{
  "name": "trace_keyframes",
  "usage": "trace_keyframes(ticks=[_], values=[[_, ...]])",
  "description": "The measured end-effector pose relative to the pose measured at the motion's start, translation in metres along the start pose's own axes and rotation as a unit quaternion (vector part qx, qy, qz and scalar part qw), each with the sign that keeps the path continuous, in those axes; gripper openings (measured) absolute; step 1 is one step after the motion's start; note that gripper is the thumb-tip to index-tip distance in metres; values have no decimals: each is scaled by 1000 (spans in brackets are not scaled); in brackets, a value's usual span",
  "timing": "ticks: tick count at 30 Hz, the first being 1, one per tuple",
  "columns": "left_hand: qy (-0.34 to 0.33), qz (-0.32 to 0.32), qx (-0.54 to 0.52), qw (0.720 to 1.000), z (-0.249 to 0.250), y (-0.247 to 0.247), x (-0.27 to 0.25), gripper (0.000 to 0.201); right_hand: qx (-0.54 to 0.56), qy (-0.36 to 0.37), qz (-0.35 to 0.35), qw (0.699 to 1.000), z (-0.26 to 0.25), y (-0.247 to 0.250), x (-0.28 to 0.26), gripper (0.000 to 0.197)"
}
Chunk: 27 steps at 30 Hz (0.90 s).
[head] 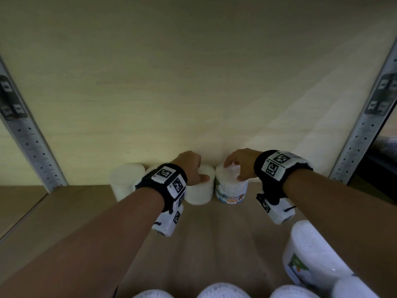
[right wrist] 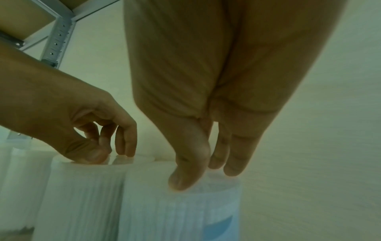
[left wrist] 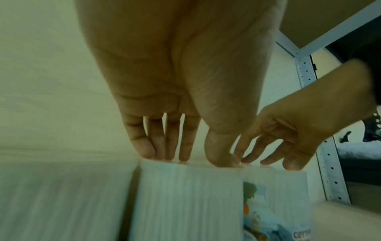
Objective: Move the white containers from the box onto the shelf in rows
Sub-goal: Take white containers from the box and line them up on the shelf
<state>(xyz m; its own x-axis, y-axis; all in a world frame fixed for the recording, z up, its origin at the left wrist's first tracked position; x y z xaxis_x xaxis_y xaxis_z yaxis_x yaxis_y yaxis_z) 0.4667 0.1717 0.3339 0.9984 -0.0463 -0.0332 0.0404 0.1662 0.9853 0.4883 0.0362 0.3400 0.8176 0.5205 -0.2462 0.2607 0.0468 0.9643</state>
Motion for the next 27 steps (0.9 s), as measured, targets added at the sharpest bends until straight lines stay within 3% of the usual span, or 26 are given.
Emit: trace_keyframes(ticks=[6, 11, 18, 27], values=[[10, 30, 21, 999, 8, 3, 3, 50, -17, 2, -7, 1000, -2, 0, 2, 55], [-36, -31, -34, 998, 9, 6, 8, 39, 1, -2, -15, 1000, 1, 0, 4, 55], [-51, -119, -3, 992, 7, -2, 8, 51, 11, -1, -6, 1000, 4, 0, 7, 56], [-38, -27, -19, 999, 5, 0, 11, 50, 4, 7, -6, 1000, 1, 1, 5, 55]])
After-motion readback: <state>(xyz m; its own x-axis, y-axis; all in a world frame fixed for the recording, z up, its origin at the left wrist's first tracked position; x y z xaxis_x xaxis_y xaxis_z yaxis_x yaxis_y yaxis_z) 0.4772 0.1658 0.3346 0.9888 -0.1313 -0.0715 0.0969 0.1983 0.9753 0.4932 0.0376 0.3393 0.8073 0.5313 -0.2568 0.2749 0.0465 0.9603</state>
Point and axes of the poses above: each hand's wrist, its own x-axis towards the middle knuckle, its own y-axis out of the back of the hand, z = x × y, the point moved 8 cm from there along x, towards the middle knuckle, and after that the axes turned 7 degrees about y, right-handed, at the moved point
